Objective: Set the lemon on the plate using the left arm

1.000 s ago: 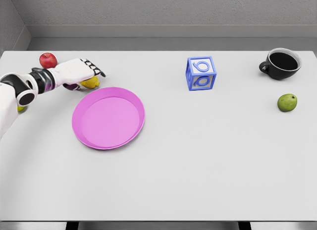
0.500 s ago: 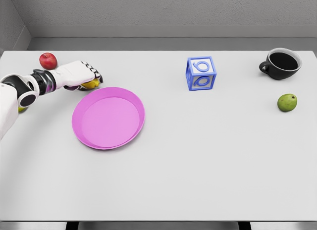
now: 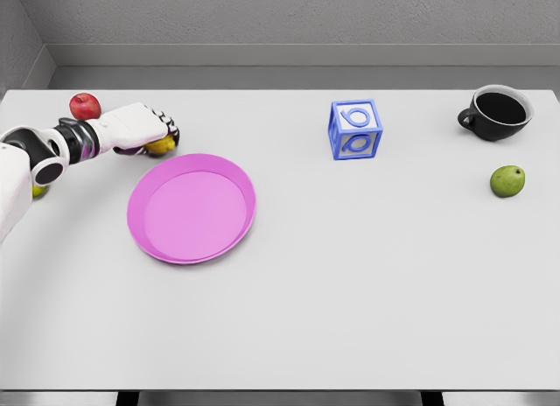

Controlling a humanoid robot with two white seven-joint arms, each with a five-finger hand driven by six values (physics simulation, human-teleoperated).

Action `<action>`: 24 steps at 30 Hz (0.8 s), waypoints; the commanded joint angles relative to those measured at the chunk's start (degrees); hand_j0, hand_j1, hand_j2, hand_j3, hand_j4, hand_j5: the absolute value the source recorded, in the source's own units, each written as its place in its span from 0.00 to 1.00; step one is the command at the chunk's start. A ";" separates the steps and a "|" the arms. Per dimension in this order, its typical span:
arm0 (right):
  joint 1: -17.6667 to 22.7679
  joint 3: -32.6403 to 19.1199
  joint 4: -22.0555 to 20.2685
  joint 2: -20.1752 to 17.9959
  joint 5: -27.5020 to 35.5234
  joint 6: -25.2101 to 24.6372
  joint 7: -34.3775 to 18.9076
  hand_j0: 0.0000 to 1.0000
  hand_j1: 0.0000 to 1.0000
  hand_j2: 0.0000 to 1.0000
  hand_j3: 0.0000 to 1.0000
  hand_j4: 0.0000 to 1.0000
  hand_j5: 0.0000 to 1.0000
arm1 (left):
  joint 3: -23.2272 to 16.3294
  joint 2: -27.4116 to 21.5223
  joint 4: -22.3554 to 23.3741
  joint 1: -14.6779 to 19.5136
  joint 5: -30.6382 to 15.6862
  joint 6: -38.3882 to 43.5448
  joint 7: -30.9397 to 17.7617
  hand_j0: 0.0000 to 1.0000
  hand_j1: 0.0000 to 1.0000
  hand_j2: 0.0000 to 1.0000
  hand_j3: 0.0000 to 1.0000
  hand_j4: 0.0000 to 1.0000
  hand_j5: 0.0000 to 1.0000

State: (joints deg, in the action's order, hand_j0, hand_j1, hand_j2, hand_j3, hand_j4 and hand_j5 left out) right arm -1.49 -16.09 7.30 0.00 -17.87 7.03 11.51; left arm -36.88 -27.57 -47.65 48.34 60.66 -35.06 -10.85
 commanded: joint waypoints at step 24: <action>0.00 0.00 0.00 0.00 0.03 0.00 0.00 1.00 1.00 1.00 1.00 1.00 1.00 | 3.22 -9.26 -19.59 -3.95 -9.41 0.06 0.22 0.44 0.44 0.44 0.44 0.44 0.44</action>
State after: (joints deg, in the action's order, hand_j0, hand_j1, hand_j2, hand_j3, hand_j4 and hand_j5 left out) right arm -1.49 -16.08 7.29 0.00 -17.88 7.03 11.51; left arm -34.21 -35.46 -66.41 44.30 52.69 -35.05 -10.70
